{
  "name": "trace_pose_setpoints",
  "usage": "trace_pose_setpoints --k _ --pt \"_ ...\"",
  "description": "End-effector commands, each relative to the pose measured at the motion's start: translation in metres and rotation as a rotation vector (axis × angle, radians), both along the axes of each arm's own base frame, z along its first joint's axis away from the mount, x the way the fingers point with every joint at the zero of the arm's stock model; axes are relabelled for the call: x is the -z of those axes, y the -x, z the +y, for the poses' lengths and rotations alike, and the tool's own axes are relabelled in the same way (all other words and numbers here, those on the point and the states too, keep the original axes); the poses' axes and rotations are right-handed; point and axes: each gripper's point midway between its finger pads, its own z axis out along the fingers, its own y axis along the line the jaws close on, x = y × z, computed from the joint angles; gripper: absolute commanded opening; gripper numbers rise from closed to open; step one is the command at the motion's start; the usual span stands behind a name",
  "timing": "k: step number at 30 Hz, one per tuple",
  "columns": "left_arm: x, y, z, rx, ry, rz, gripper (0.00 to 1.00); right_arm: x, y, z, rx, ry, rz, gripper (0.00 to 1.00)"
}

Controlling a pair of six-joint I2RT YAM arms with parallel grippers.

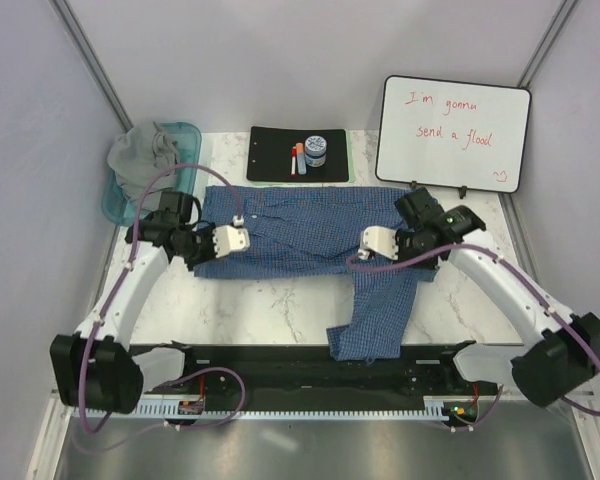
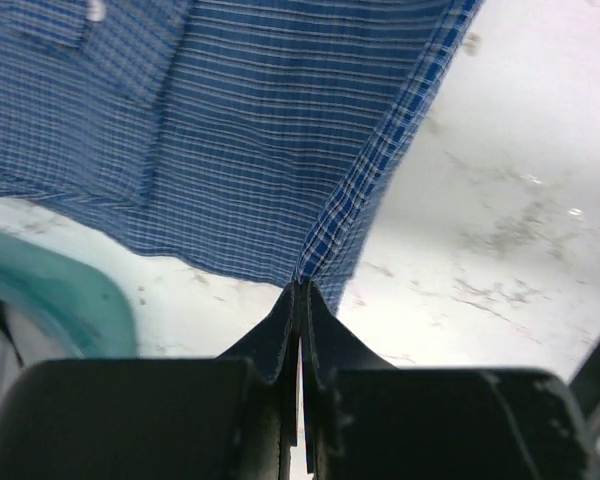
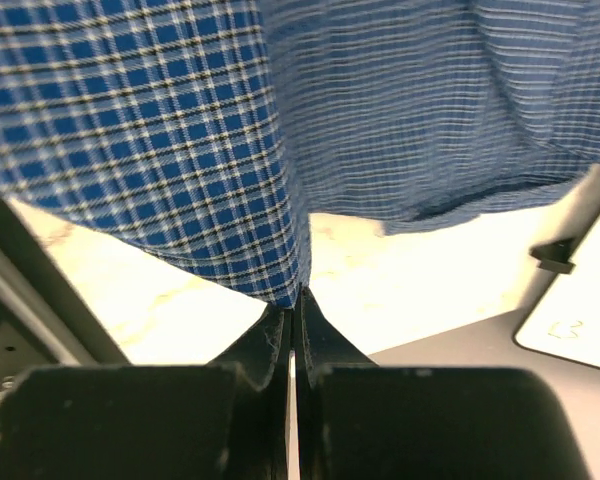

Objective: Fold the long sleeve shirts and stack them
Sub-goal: Fold the shirt

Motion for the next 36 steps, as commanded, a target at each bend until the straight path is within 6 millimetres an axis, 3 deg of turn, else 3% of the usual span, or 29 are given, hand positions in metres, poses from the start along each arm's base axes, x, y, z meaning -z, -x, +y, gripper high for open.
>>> trace_pose_setpoints --k 1,4,5,7,8,10,16,24,31,36 --pt "-0.03 -0.058 0.001 -0.062 0.053 -0.125 0.02 -0.025 -0.045 0.006 -0.051 -0.021 -0.064 0.0" --pt "-0.041 -0.088 0.002 -0.075 0.049 -0.171 0.02 -0.02 -0.074 0.009 -0.058 -0.005 -0.051 0.0" --pt "-0.033 -0.096 0.002 -0.079 0.043 -0.152 0.02 -0.02 -0.082 0.008 -0.057 -0.002 -0.057 0.0" --pt "-0.041 -0.117 0.003 -0.103 0.045 -0.186 0.02 -0.026 -0.101 0.009 -0.051 -0.005 -0.084 0.0" --pt "-0.029 -0.123 0.003 -0.107 0.04 -0.155 0.02 -0.017 -0.109 0.01 -0.045 0.002 -0.059 0.0" --pt "-0.03 -0.136 0.002 -0.114 0.044 -0.164 0.02 -0.013 -0.126 0.011 -0.038 0.004 -0.055 0.0" --pt "-0.003 -0.153 0.005 -0.124 0.019 -0.117 0.02 0.002 -0.161 0.017 -0.039 0.017 -0.045 0.0" --pt "0.009 -0.163 0.014 -0.153 0.014 -0.11 0.02 0.014 -0.187 0.019 -0.037 0.022 -0.045 0.0" --pt "-0.003 -0.166 0.013 -0.154 0.024 -0.137 0.02 0.009 -0.185 0.017 -0.045 0.018 -0.052 0.0" --pt "0.005 -0.176 0.013 -0.177 0.029 -0.117 0.02 0.013 -0.197 0.015 -0.023 0.014 -0.052 0.0"
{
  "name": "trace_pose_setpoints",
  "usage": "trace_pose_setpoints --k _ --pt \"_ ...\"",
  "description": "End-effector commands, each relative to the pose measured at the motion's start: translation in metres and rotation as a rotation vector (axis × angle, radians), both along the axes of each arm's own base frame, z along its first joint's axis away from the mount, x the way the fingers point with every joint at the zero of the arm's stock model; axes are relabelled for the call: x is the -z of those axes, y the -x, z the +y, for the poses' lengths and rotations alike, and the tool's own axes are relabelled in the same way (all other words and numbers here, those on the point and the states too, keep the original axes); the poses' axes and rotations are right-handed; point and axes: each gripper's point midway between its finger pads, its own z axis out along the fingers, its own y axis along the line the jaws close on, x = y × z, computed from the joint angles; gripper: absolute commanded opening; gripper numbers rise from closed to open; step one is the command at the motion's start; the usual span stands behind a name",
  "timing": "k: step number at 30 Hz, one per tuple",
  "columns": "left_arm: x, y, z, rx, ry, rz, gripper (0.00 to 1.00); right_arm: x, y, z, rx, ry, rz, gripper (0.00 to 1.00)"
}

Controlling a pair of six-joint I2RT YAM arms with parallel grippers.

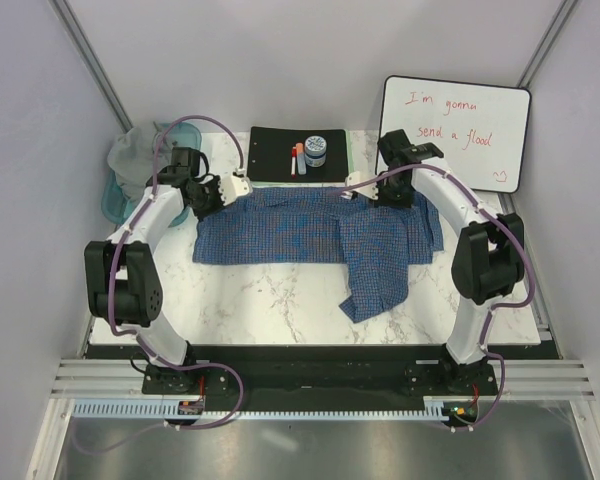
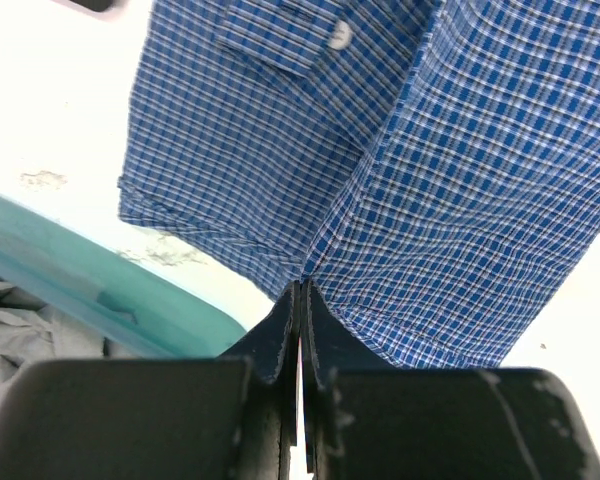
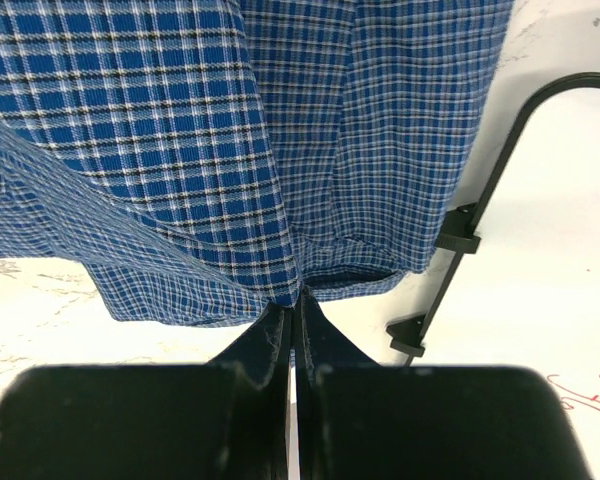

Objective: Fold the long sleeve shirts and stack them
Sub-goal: Fold the shirt

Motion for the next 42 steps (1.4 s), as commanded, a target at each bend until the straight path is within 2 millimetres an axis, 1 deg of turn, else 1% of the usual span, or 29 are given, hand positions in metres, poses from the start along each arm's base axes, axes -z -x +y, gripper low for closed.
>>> trace_pose_setpoints --k 1,5,8,9,11,12,14,15,17,20,25,28,29,31,32,33,34,35,36,37,38,39,40,41,42 --pt "-0.014 -0.025 0.001 -0.046 0.023 -0.056 0.02 -0.014 -0.019 0.003 -0.005 -0.032 -0.047 0.0" --pt "-0.007 -0.032 0.002 -0.056 0.017 -0.06 0.02 -0.007 -0.021 0.005 -0.003 -0.033 -0.035 0.0" --pt "0.002 -0.036 0.005 -0.066 0.004 -0.053 0.02 -0.002 -0.024 0.004 0.006 -0.028 -0.03 0.0" --pt "0.006 -0.037 0.006 -0.07 0.0 -0.047 0.02 0.002 -0.026 0.004 0.015 -0.031 -0.027 0.0" --pt "0.008 -0.04 0.006 -0.081 0.004 -0.057 0.02 0.005 -0.027 0.006 0.021 -0.034 -0.023 0.0" --pt "0.01 -0.041 0.007 -0.085 0.003 -0.057 0.02 0.01 -0.027 0.006 0.029 -0.035 -0.018 0.0" --pt "0.016 -0.043 0.008 -0.099 -0.003 -0.051 0.02 0.015 -0.029 0.003 0.044 -0.019 -0.021 0.0" --pt "0.018 -0.043 0.01 -0.107 -0.006 -0.049 0.02 0.018 -0.033 0.004 0.06 -0.027 -0.036 0.0" --pt "0.025 -0.047 0.013 -0.133 -0.018 -0.057 0.02 0.023 -0.041 -0.001 0.101 -0.003 -0.077 0.0" --pt "0.028 -0.049 0.016 -0.16 -0.021 -0.074 0.02 0.028 -0.045 -0.003 0.153 -0.007 -0.089 0.0" --pt "0.03 -0.048 0.013 -0.177 -0.002 -0.068 0.02 0.024 -0.045 0.001 0.172 -0.037 -0.1 0.0" --pt "0.037 -0.051 0.014 -0.188 -0.007 -0.056 0.02 0.032 -0.042 -0.001 0.177 -0.021 -0.081 0.0" --pt "0.038 -0.052 0.015 -0.196 -0.014 -0.055 0.02 0.038 -0.041 -0.002 0.185 -0.014 -0.069 0.0" --pt "0.044 -0.054 0.017 -0.22 -0.018 -0.046 0.05 0.044 -0.037 -0.005 0.198 -0.005 -0.055 0.01" --pt "0.045 -0.055 0.019 -0.233 -0.024 -0.045 0.09 0.049 -0.035 -0.006 0.214 0.001 -0.045 0.03" --pt "0.049 -0.056 0.021 -0.256 -0.027 -0.037 0.14 0.05 -0.035 -0.008 0.233 0.004 -0.046 0.07" --pt "0.049 -0.056 0.024 -0.279 -0.029 -0.036 0.23 0.051 -0.035 -0.012 0.261 0.003 -0.045 0.23" --pt "0.046 -0.059 0.029 -0.311 -0.045 -0.046 0.26 0.046 -0.04 -0.013 0.287 -0.007 -0.056 0.3" --pt "0.045 -0.057 0.031 -0.356 -0.033 -0.041 0.3 0.042 -0.041 -0.015 0.347 -0.032 -0.056 0.37" --pt "0.03 -0.056 0.032 -0.375 -0.017 -0.067 0.4 0.037 -0.043 -0.026 0.401 -0.058 -0.054 0.52" --pt "0.029 -0.048 0.03 -0.384 0.0 -0.058 0.45 0.022 -0.043 -0.023 0.434 -0.12 -0.026 0.55" --pt "0.02 -0.043 0.028 -0.389 0.022 -0.069 0.5 0.015 -0.041 -0.023 0.495 -0.185 0.004 0.58" --pt "0.005 -0.036 0.025 -0.406 0.054 -0.084 0.56 0.01 -0.039 -0.033 0.555 -0.238 0.033 0.59" --pt "0.004 -0.027 0.019 -0.4 0.085 -0.064 0.57 0.001 -0.032 -0.034 0.585 -0.278 0.074 0.61" --pt "0.002 -0.021 0.016 -0.409 0.109 -0.046 0.57 0.0 -0.026 -0.028 0.597 -0.345 0.125 0.61"
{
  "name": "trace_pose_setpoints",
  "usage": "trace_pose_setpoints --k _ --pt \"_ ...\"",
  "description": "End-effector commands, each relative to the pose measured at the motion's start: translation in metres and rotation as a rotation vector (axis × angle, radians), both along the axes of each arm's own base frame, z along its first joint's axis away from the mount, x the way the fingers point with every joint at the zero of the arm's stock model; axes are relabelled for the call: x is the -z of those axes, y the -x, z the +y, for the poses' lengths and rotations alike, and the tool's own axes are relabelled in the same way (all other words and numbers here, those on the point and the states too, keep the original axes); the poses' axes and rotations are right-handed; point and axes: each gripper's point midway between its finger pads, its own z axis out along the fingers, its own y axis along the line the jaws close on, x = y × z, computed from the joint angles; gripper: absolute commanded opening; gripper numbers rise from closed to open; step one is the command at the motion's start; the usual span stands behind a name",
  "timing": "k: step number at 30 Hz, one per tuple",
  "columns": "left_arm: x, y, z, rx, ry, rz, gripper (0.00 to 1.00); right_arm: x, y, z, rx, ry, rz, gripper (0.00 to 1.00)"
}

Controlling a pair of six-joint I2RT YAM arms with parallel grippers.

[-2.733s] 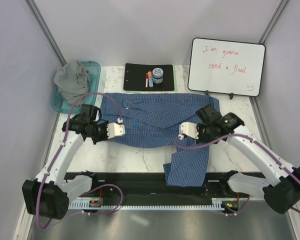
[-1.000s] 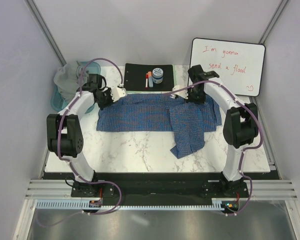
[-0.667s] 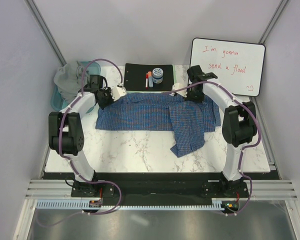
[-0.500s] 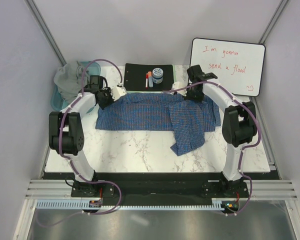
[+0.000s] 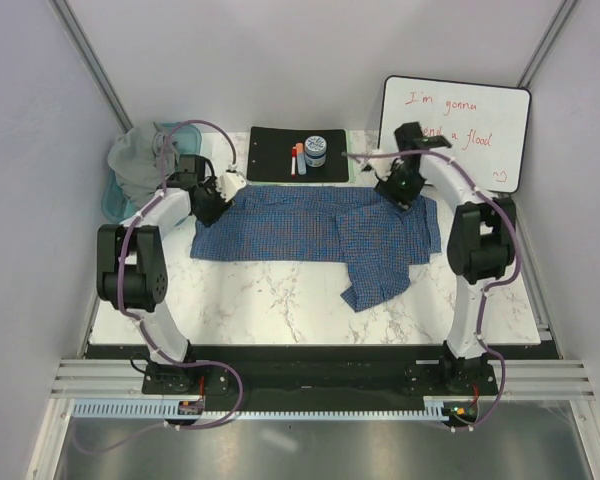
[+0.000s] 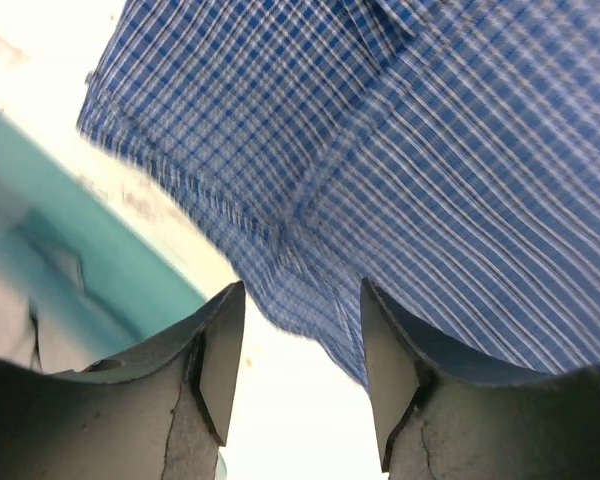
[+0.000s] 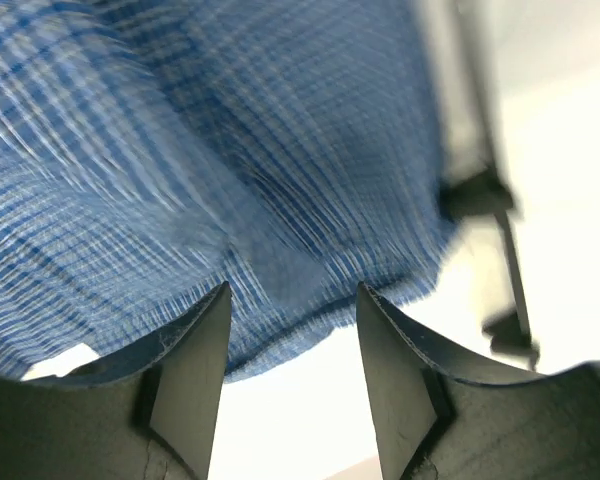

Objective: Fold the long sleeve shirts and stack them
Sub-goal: Fold the shirt

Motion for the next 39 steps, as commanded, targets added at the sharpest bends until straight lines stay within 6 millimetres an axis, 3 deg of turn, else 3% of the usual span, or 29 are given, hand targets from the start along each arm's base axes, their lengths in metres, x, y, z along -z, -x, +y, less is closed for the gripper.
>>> trace_pose_setpoints --k 1,5,10,15,19,22,27,31,32,34,36,37,39 --pt "-0.05 0.019 -0.013 -0.083 0.134 -0.057 0.58 -0.042 0.013 -0.01 0.247 -0.284 0.077 0.6" --pt "-0.029 0.042 -0.027 -0.053 0.176 0.032 0.57 -0.014 0.043 -0.005 0.283 -0.338 0.192 0.54" --pt "-0.005 0.048 -0.033 -0.073 0.204 0.105 0.52 0.021 0.048 -0.009 0.335 -0.328 0.228 0.47" --pt "0.025 0.059 -0.025 -0.09 0.154 0.179 0.47 0.051 0.059 -0.014 0.361 -0.297 0.272 0.42" --pt "0.051 0.092 -0.018 -0.074 0.106 0.262 0.41 0.072 0.089 -0.017 0.371 -0.268 0.351 0.4" --pt "0.056 0.114 -0.013 -0.041 0.076 0.287 0.38 0.08 0.112 -0.018 0.362 -0.262 0.401 0.4" --pt "0.057 0.144 -0.006 -0.011 0.034 0.318 0.35 0.072 0.141 -0.02 0.338 -0.254 0.423 0.4" --pt "0.058 0.188 -0.005 0.015 0.035 0.387 0.32 0.065 0.179 -0.025 0.299 -0.229 0.477 0.41" --pt "0.057 0.196 -0.005 0.025 0.036 0.395 0.31 0.055 0.186 -0.026 0.278 -0.228 0.471 0.41" --pt "0.048 0.217 -0.004 0.042 0.039 0.419 0.32 0.034 0.203 -0.024 0.25 -0.246 0.487 0.44" --pt "0.029 0.222 -0.008 0.051 0.066 0.381 0.36 0.017 0.204 -0.022 0.227 -0.267 0.464 0.47" --pt "0.013 0.213 -0.013 0.064 0.088 0.336 0.39 -0.003 0.196 -0.021 0.222 -0.288 0.42 0.48" --pt "-0.016 0.208 -0.034 0.093 0.201 0.288 0.45 -0.023 0.182 -0.019 0.227 -0.314 0.36 0.5"
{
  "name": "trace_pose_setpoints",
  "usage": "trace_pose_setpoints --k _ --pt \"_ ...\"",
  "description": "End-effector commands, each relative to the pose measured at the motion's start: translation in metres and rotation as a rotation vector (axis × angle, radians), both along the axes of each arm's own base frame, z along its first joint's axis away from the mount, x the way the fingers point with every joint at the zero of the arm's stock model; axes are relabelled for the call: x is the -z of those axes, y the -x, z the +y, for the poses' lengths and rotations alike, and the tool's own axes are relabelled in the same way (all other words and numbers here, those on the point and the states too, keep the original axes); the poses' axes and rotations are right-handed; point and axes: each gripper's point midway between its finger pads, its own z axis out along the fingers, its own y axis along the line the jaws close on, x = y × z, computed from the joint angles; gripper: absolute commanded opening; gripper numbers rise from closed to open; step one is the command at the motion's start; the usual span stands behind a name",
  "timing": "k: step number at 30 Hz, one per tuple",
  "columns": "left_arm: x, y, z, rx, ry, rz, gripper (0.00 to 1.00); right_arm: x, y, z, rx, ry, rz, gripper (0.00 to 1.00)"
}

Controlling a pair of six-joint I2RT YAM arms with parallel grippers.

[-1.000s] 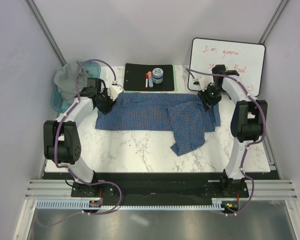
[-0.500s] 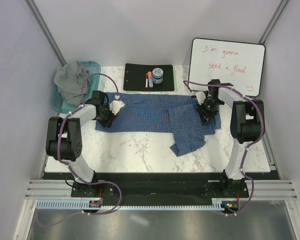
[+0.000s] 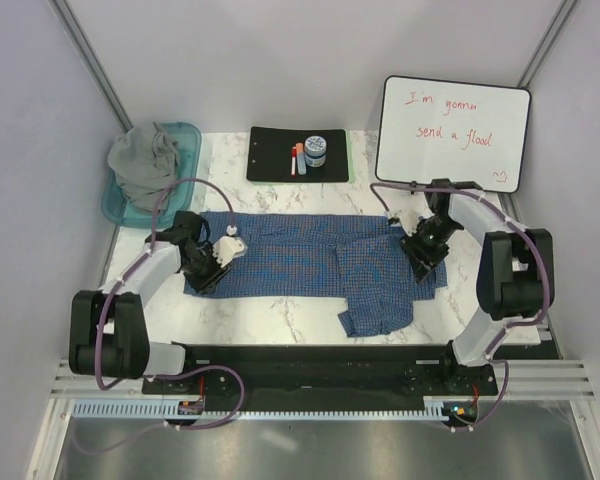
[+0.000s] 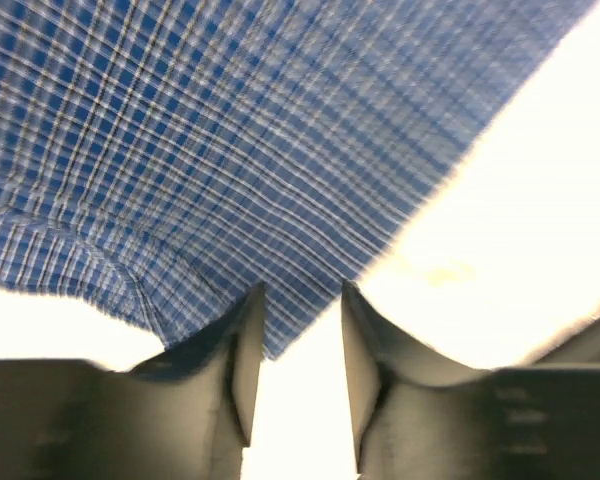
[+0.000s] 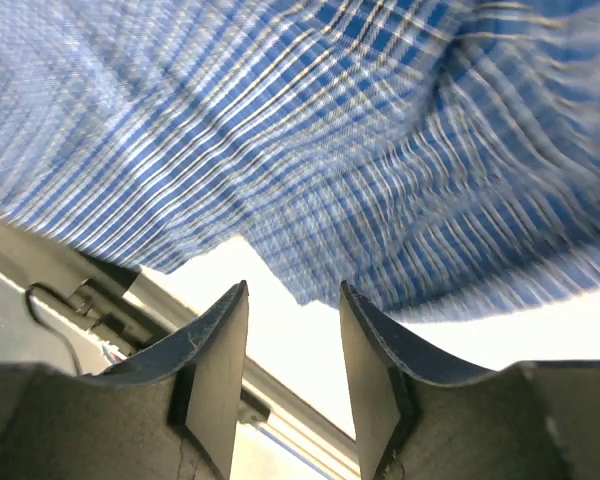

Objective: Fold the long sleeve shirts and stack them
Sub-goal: Fold the shirt

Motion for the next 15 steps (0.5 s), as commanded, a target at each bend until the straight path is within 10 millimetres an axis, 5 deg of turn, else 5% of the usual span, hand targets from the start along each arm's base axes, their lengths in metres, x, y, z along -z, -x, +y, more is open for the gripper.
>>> trace_pose_setpoints --k 1,4,7,15 --pt "-0.077 -0.013 -0.043 0.078 0.236 -0.12 0.47 -0.07 -0.032 0.008 -0.014 -0.074 -0.186 0.5" --pt "-0.118 -0.028 -0.079 0.121 0.4 -0.167 0.56 -0.082 -0.055 0.018 -0.005 -0.116 -0.234 0.5" --pt "-0.135 -0.036 -0.112 0.175 0.486 -0.182 0.65 -0.074 -0.075 0.02 0.011 -0.123 -0.224 0.48" --pt "-0.117 -0.011 -0.179 0.374 0.479 -0.153 0.7 -0.051 -0.111 0.026 0.008 -0.129 -0.232 0.47"
